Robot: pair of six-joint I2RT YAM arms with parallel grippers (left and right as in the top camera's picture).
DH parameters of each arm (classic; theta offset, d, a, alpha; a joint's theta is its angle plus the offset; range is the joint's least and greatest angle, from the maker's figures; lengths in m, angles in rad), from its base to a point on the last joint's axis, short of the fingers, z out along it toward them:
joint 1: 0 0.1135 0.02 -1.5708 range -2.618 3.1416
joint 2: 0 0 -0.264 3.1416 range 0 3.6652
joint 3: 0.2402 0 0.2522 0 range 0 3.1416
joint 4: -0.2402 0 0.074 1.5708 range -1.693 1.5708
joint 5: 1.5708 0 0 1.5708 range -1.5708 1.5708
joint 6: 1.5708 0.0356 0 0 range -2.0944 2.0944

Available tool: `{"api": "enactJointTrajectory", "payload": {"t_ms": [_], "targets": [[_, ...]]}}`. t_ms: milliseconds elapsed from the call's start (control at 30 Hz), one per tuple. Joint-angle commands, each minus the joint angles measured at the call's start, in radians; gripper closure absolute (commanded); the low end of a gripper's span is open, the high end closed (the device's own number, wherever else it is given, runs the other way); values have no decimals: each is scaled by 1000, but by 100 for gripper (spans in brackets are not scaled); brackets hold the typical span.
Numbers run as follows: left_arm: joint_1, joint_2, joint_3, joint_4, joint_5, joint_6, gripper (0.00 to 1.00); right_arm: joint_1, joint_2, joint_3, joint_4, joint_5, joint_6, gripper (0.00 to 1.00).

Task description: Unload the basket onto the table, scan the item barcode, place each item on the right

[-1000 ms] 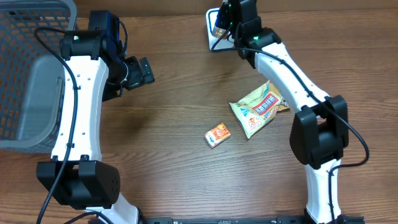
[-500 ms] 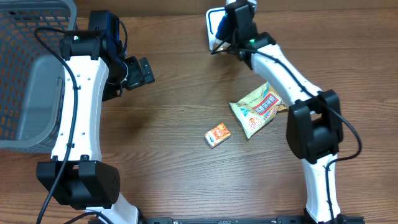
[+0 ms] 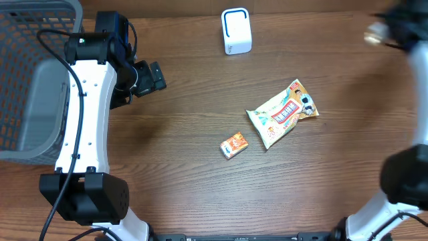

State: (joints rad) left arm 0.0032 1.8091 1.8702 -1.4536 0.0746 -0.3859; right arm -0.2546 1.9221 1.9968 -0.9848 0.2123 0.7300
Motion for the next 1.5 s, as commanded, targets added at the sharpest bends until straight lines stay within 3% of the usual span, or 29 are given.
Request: {"api": "enactJointTrajectory", "payload": {"t_ms": [0, 167, 400, 733, 1000, 1233, 1300, 1467], "targets": [[0, 10, -5, 0, -6, 23, 0, -153, -2, 13, -137, 22, 99, 96], [0, 10, -5, 0, -6, 23, 0, -361, 26, 12, -343, 22, 237, 96], [0, 10, -5, 0, -6, 23, 0, -566, 33, -14, -444, 26, 247, 96], [0, 10, -5, 0, -6, 23, 0, -727, 35, -296, -204, 75, 261, 96], [0, 10, -5, 0, -6, 23, 0, -747, 79, -405, 76, 47, 16, 96], [0, 10, -5, 0, -6, 23, 0, -747, 191, -405, 138, 40, -32, 96], [0, 10, -5, 0, -6, 23, 0, -747, 212, -405, 159, 19, -58, 92], [0, 10, -5, 0, -6, 23, 0, -742, 216, -388, 196, -146, -215, 71]]}}
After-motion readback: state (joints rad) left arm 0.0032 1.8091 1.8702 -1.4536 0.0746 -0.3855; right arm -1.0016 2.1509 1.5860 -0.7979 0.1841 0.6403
